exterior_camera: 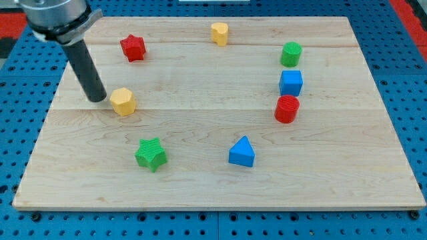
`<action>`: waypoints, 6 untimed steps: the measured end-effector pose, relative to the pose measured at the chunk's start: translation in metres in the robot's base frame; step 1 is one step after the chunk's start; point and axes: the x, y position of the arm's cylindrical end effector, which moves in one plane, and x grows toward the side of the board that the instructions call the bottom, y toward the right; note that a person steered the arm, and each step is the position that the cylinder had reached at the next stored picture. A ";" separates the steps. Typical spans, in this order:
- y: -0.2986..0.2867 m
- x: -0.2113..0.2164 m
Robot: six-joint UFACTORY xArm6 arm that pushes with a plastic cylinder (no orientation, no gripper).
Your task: Push the red star towards the bottom
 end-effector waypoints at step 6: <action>0.037 -0.141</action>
